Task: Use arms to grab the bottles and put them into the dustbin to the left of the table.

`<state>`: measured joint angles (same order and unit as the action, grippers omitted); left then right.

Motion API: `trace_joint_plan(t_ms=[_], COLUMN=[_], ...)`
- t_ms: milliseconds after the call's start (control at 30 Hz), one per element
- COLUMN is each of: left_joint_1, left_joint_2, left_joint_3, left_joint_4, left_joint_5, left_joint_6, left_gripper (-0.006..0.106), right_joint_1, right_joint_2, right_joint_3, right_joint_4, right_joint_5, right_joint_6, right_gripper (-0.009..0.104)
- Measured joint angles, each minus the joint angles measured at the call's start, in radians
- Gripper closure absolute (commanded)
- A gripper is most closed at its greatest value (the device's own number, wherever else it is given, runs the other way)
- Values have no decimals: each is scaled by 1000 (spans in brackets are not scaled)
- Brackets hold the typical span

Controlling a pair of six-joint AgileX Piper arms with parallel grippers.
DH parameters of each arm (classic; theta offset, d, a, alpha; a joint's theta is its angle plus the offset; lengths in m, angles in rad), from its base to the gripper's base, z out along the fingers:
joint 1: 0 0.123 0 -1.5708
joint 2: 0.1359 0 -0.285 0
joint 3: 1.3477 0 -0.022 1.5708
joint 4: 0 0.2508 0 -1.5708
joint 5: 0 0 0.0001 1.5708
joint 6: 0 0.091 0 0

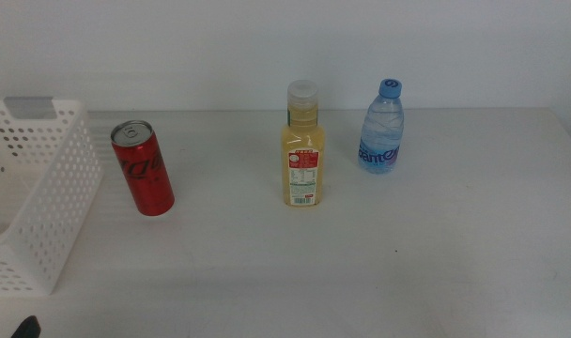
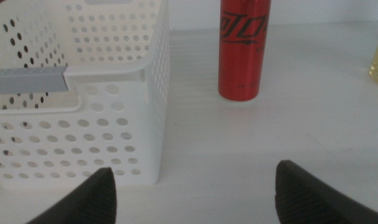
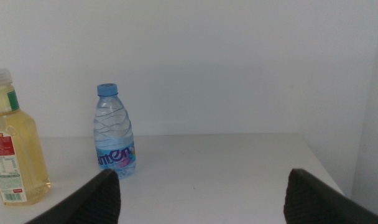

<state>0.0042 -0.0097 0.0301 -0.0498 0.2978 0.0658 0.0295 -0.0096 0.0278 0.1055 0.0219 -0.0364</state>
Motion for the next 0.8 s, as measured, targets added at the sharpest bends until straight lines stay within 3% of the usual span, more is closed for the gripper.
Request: trace_joint_plan(t_ms=[333, 800], left_joint_1=[-5, -182], left_joint_2=[272, 818], left_joint_3=[0, 0], left_joint_4=[1, 13], left_joint_5=[-240, -787], left_joint_6=[22, 30], left_gripper=[21, 21], right_joint_1=[0, 0], right_joint_2=[0, 0], right_joint_3=[0, 0], right_joint_4=[0, 0], right_joint_5=[0, 0], right_joint_6=[0, 0], right_gripper=[8, 8])
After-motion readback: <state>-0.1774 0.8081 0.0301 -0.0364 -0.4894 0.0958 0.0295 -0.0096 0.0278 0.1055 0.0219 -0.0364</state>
